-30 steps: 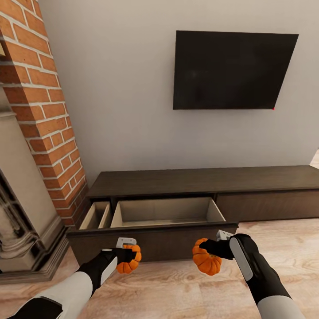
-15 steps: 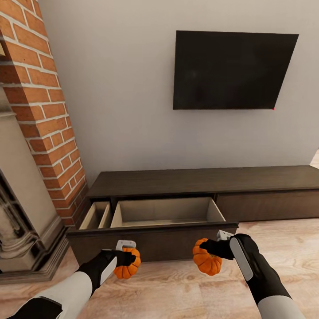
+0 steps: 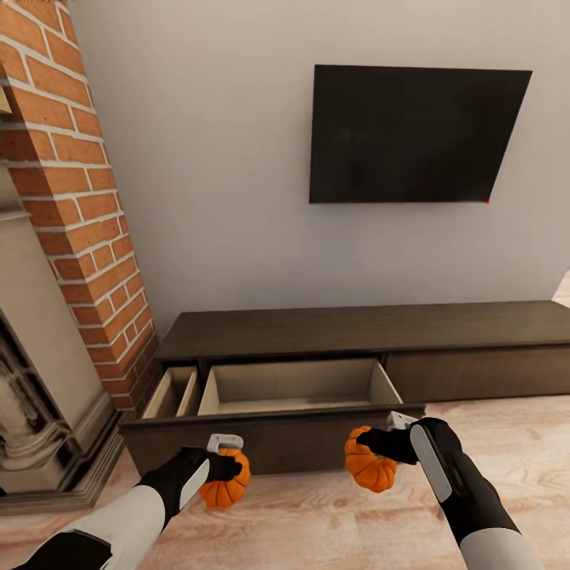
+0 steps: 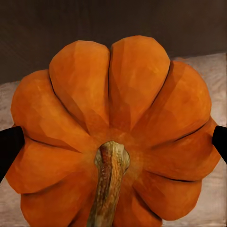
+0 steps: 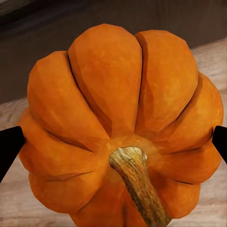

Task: Place each of the two pumpkins and all three candles from the living room inside a cabinet in the living room (use any cabinet), then make sure every cabinet is closed, and position the cauldron so it is next to a table in the living room.

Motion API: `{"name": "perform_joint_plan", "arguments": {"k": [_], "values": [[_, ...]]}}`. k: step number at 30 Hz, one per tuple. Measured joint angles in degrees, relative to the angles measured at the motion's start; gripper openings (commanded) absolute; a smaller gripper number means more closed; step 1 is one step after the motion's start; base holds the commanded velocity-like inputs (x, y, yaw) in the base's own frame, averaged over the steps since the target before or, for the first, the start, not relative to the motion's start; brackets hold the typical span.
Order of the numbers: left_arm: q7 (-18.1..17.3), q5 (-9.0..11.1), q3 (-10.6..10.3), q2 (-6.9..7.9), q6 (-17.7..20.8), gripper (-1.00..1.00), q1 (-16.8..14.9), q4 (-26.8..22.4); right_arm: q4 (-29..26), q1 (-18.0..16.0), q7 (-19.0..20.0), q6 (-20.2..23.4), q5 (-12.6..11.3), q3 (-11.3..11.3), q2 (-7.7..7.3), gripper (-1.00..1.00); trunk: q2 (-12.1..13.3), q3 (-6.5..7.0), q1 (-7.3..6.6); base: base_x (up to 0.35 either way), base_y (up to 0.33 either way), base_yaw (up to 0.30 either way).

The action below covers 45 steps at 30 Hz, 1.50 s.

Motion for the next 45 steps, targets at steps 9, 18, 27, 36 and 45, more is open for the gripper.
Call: {"name": "perform_joint_plan", "arguments": {"k": [9, 18, 27, 36, 45], "values": [[0.24, -0.08, 0.04, 0.05, 2.62, -1.0, -0.02, 0.18, 0.01, 0.0, 0.0, -0.01, -0.06, 0.06, 0.21, -1.0, 3.61, 1.62, -1.98, 0.0, 0.0, 0.0], [0.25, -0.07, 0.05, 0.03, 2.71, -1.0, -0.03, 0.21, 0.18, 0.0, 0.1, -1.34, -0.07, 0.08, 0.25, -1.0, 7.22, 3.24, -3.96, 0.0, 0.0, 0.0], [0.25, -0.05, 0.03, -0.02, 3.09, -1.0, -0.01, 0.26, 1.19, 0.0, 0.21, -3.1, -0.11, 0.09, 0.3, -1.0, 10.83, 4.85, -5.93, 0.0, 0.0, 0.0], [0.26, -0.05, 0.05, 0.03, 5.07, -1.0, -0.04, 0.19, 1.24, 0.0, 0.21, -3.16, -0.07, 0.1, 0.32, -1.0, 14.44, 6.47, -7.91, 0.0, 0.0, 0.0], [0.26, -0.04, 0.0, -0.03, 5.18, -1.0, -0.04, 0.21, 1.24, 0.0, 0.23, -3.21, -0.05, 0.16, 0.36, -1.0, 18.05, 8.08, -9.89, 0.0, 0.0, 0.0]]}}
